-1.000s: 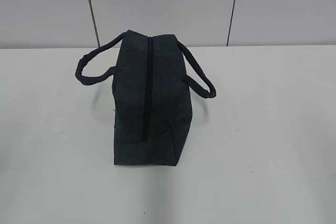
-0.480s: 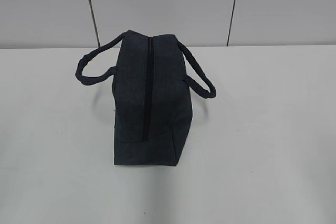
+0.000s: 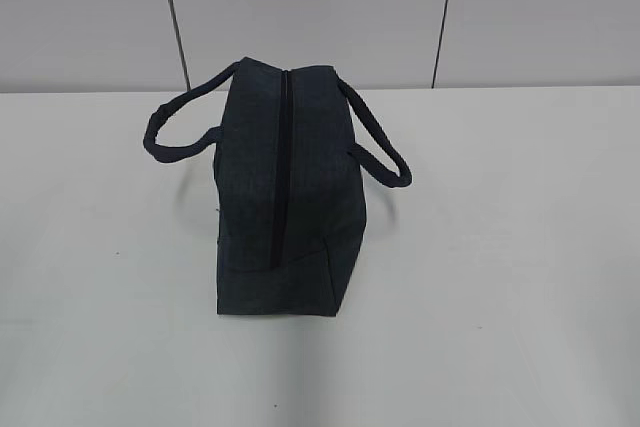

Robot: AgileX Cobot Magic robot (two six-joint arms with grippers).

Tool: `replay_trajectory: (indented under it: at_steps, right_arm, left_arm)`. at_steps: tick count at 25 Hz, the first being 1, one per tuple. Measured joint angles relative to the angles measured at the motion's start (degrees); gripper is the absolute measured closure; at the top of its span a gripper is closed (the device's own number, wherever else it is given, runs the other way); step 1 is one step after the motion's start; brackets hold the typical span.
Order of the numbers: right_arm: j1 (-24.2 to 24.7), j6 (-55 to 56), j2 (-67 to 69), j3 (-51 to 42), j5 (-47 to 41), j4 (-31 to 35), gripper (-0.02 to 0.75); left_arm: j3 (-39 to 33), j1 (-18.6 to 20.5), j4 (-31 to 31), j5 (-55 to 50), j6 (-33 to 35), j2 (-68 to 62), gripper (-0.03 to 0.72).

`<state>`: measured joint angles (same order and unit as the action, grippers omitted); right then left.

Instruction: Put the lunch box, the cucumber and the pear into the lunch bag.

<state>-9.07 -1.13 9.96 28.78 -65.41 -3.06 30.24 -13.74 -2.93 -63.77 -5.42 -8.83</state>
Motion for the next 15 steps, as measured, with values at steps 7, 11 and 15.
replay_trajectory:
  at_steps: [7,11,15]
  right_arm:
    - [0.0,0.0,0.0,0.0,0.0,0.0,0.154]
    - [0.0,0.0,0.0,0.0,0.0,0.0,0.154]
    - [0.0,0.0,0.0,0.0,0.0,0.0,0.155]
  left_arm:
    - [0.0,0.1,0.0,0.0,0.0,0.0,0.201]
    - [0.0,2.9,0.0,0.0,0.0,0.0,0.201]
    - [0.0,7.1,0.0,0.2,0.0,1.8,0.201]
